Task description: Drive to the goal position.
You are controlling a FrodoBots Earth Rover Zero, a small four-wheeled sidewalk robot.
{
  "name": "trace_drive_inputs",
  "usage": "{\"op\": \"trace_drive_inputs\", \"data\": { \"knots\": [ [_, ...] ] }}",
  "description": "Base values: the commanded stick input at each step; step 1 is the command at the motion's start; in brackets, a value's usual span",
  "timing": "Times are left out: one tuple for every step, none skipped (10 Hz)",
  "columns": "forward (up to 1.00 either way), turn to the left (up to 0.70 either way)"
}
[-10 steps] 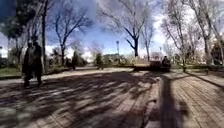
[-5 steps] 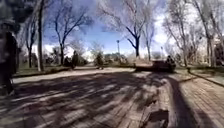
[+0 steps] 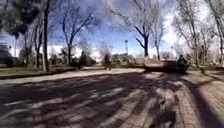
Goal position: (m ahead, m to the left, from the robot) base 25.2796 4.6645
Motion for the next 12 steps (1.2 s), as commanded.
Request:
{"op": "trace_drive_inputs", "data": {
  "knots": [
    [1.0,0.4],
    [1.0,0.4],
    [1.0,0.08],
    [1.0,0.0],
    [1.0,0.0],
    [1.0,0.07],
    [1.0,0.27],
    [1.0,0.4],
    [1.0,0.32],
    [1.0,0.08],
    [1.0,0.0],
    [1.0,0.0]
  ]
}}
